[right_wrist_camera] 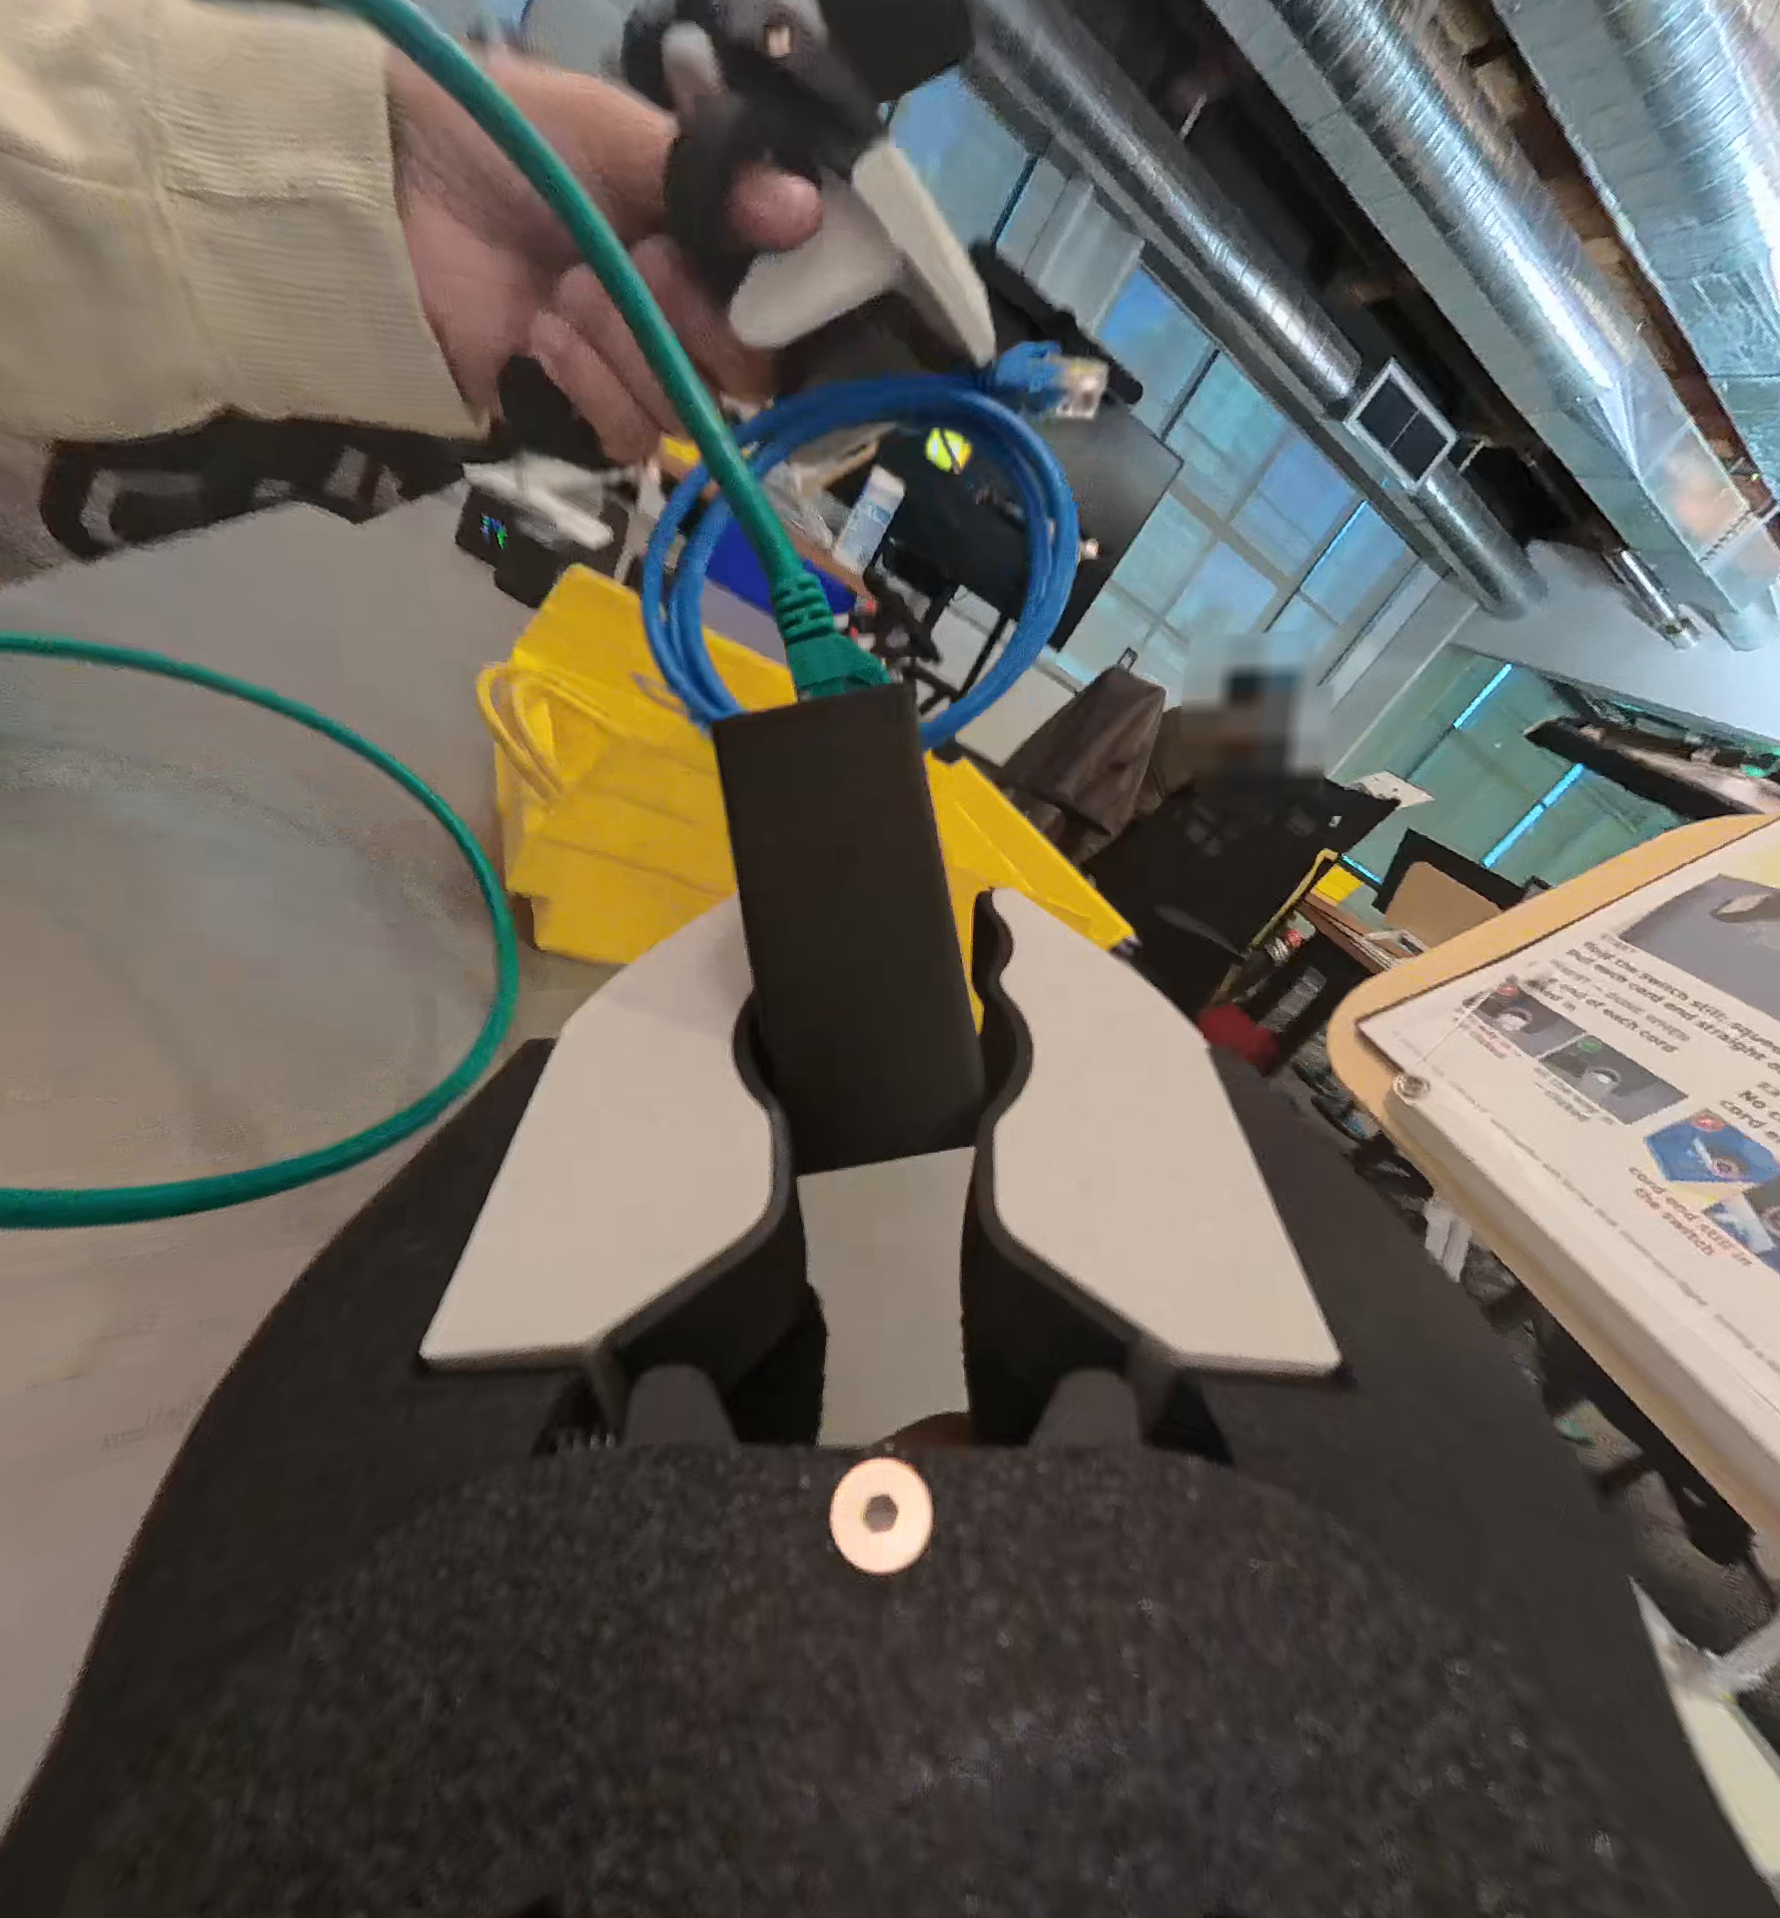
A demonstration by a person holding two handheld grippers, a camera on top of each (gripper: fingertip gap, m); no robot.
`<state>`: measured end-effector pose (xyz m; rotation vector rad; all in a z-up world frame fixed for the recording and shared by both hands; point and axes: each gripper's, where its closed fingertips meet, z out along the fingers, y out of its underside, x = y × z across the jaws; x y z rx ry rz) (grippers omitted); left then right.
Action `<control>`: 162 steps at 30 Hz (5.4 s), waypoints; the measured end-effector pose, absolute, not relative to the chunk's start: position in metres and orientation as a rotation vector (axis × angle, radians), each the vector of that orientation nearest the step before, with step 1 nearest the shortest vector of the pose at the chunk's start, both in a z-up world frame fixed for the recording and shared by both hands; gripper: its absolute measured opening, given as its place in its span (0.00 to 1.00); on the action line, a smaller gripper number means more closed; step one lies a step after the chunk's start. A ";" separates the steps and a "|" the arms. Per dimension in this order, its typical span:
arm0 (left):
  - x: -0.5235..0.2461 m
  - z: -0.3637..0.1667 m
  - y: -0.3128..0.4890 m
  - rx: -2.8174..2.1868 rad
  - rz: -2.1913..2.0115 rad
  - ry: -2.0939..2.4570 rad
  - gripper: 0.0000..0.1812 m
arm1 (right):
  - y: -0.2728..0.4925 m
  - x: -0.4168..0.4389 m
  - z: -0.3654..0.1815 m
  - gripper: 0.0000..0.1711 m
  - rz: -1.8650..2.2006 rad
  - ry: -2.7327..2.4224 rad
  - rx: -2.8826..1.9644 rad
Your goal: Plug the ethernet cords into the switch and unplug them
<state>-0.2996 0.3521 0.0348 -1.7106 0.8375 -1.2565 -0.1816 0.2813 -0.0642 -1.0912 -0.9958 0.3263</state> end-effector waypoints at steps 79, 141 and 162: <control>-0.203 -0.003 0.227 -1.210 -0.865 1.525 0.16 | 0.235 -0.221 -0.007 0.17 0.927 -1.078 -0.922; -0.193 -0.004 0.220 -1.078 -0.682 1.503 0.13 | 0.230 -0.218 -0.017 0.18 0.842 -1.219 -0.958; -0.187 0.007 0.210 -1.083 -0.696 1.448 0.13 | 0.230 -0.225 -0.030 0.17 0.888 -1.182 -0.958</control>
